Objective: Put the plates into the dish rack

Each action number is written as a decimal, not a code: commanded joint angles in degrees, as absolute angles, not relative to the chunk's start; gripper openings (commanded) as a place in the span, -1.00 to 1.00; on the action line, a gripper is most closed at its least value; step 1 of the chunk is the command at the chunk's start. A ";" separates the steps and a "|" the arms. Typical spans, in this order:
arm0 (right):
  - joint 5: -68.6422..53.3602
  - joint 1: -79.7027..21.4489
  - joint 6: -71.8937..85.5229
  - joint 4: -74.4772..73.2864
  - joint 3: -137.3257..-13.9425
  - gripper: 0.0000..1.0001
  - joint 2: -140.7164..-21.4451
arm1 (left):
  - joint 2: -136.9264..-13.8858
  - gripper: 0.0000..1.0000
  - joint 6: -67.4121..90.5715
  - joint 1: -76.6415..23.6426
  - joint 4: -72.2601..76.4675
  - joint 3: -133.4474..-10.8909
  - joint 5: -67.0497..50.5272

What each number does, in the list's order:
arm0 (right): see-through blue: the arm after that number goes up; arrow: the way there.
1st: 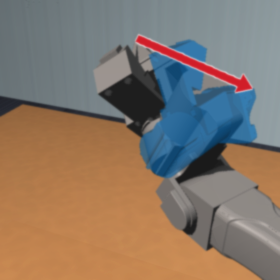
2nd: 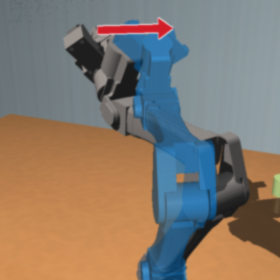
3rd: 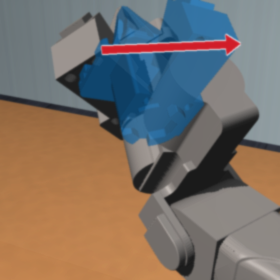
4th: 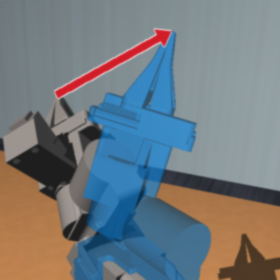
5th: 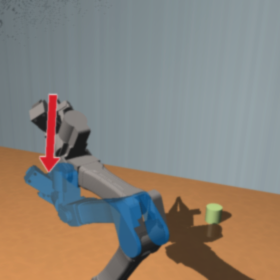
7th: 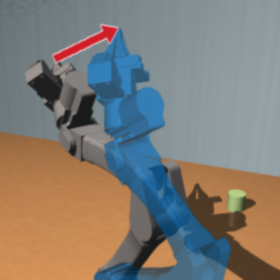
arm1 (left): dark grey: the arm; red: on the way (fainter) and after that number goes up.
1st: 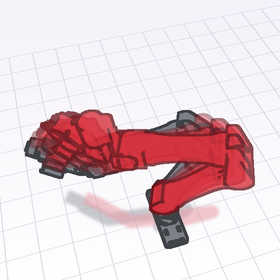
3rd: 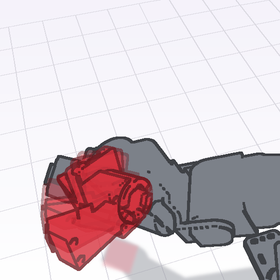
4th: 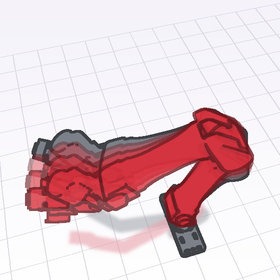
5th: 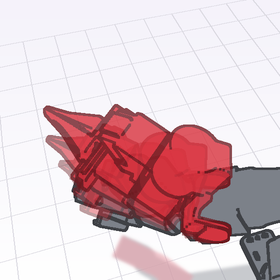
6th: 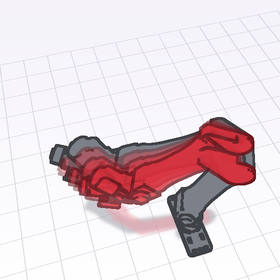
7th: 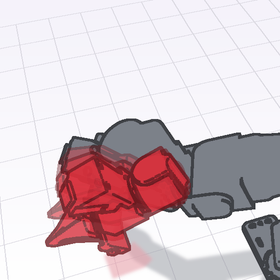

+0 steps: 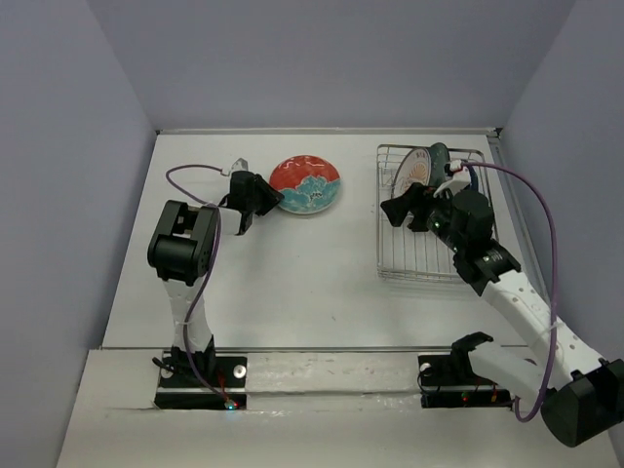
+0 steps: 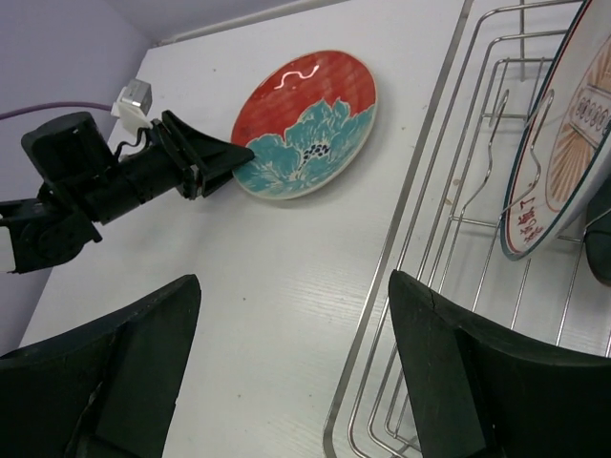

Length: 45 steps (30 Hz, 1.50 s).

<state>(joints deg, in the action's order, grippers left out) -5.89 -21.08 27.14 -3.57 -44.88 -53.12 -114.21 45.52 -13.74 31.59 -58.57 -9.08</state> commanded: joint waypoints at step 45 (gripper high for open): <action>-33.13 -26.37 28.65 6.85 -57.13 0.69 -83.40 | -55.38 -0.89 59.59 -11.78 54.32 -20.83 -31.63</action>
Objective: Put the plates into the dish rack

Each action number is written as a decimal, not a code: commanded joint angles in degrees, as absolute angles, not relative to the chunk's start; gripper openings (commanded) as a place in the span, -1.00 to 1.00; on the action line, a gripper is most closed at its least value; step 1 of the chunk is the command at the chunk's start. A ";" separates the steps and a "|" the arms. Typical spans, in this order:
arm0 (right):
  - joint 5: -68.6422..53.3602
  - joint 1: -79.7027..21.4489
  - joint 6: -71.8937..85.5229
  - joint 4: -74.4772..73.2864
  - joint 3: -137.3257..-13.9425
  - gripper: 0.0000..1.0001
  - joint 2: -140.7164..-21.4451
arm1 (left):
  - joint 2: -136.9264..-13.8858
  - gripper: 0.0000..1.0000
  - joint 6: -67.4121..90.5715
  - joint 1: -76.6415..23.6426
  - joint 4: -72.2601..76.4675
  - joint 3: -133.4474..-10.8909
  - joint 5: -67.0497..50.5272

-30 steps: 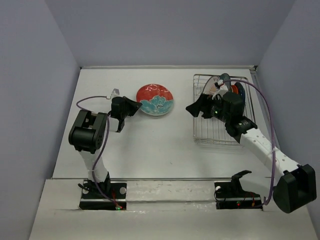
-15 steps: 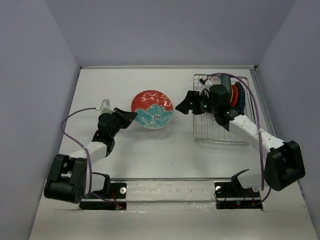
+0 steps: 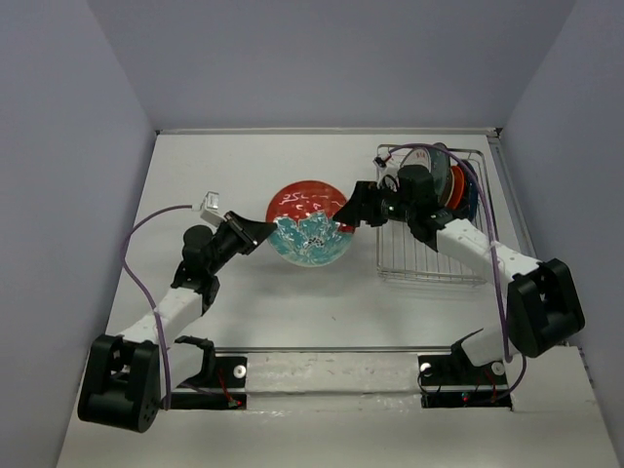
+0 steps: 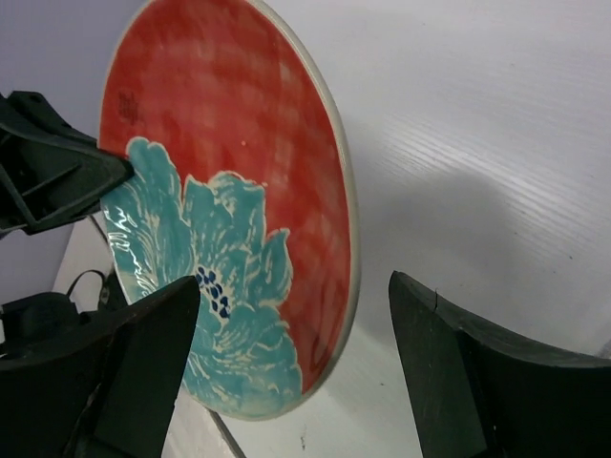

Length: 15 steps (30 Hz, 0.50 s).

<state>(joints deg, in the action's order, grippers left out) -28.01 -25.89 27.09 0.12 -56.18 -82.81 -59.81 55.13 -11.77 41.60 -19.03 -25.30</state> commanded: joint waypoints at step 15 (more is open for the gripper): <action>-51.58 -26.37 35.33 15.82 -56.69 -0.59 -83.41 | -51.85 -0.84 59.24 -11.69 50.54 -23.38 -37.08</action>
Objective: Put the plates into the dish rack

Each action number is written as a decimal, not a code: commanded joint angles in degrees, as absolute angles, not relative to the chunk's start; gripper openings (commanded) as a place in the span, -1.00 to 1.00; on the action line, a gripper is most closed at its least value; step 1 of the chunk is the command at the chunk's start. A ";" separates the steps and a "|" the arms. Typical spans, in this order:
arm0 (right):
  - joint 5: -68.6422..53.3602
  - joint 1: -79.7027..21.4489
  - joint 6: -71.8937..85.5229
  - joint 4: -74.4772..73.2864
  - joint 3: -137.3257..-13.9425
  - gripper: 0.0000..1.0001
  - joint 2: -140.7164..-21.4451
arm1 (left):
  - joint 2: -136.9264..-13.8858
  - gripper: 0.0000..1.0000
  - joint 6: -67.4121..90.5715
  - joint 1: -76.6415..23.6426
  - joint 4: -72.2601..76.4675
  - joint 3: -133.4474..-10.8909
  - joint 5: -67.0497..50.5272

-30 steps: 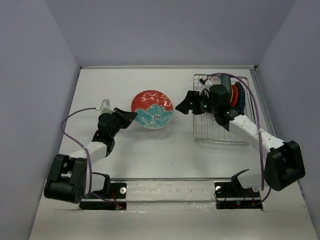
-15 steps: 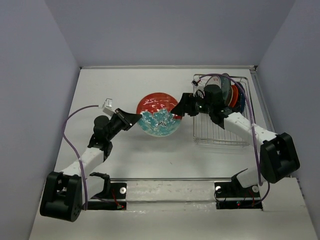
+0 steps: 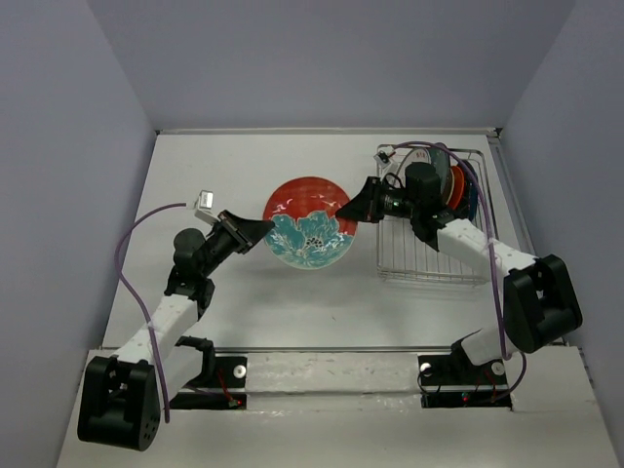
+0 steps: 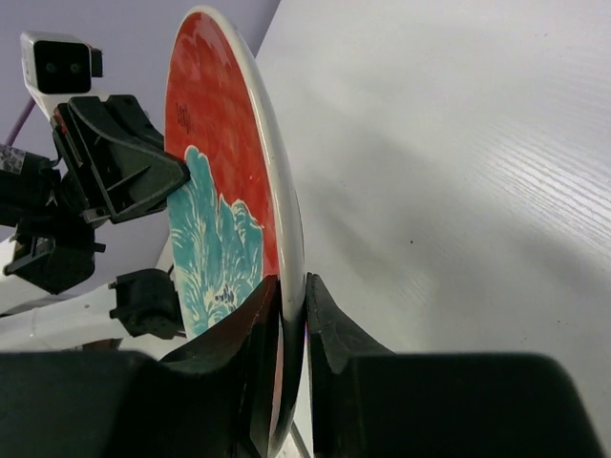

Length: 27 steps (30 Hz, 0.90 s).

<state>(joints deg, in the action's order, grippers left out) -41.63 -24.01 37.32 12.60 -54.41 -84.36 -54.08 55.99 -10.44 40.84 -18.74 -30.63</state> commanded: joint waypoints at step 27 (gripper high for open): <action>0.55 -18.63 21.90 -13.43 -74.25 -0.86 -68.99 | -38.95 0.98 27.79 -11.43 5.90 -35.59 -26.82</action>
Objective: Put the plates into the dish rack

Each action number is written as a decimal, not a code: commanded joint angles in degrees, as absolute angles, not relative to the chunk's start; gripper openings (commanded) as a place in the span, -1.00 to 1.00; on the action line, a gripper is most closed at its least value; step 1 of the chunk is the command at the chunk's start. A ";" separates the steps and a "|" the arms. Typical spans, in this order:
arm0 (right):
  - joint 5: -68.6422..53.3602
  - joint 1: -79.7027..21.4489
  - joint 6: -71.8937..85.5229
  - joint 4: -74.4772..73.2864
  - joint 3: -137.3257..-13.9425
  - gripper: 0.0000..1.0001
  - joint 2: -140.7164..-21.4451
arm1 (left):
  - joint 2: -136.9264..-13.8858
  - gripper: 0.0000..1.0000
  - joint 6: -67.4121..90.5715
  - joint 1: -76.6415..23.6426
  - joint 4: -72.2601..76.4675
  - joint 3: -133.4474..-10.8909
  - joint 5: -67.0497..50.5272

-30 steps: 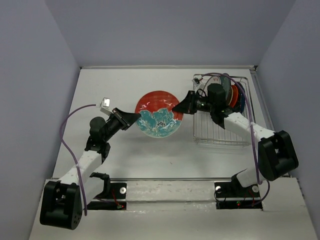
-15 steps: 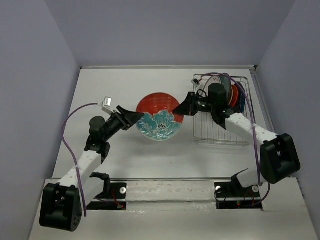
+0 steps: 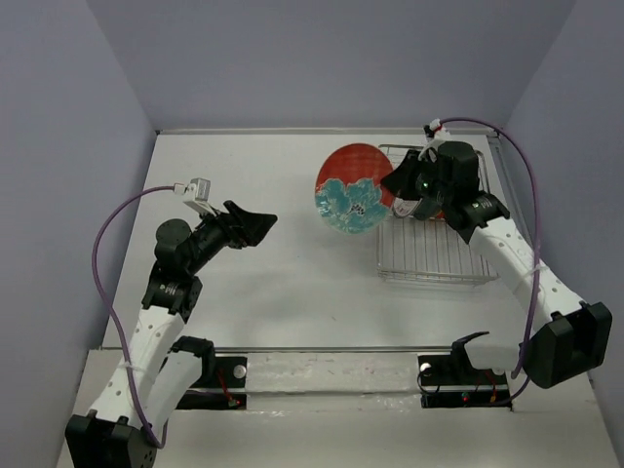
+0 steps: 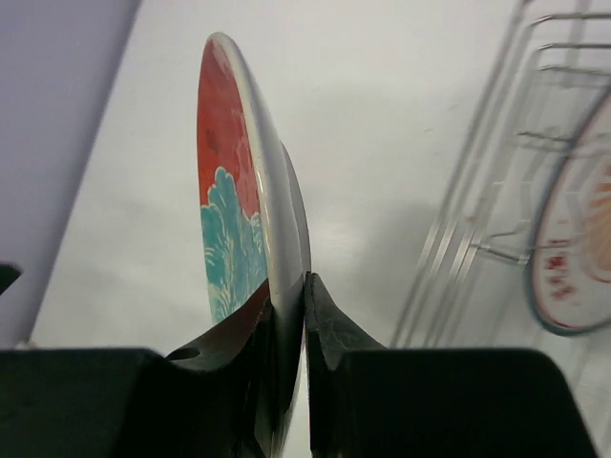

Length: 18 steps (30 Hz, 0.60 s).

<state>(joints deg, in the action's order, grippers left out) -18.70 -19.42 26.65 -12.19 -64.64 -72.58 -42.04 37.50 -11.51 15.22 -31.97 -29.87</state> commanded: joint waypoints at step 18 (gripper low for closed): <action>34.98 -18.63 5.54 -26.01 -93.86 -0.86 -79.62 | -34.02 0.98 18.54 -14.50 -3.25 -35.25 -21.62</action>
<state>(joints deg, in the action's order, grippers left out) 29.21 -18.44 8.08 -32.71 -86.70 -79.05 -35.46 20.14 -13.54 -3.44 -33.67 -21.98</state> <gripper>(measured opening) 0.176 0.990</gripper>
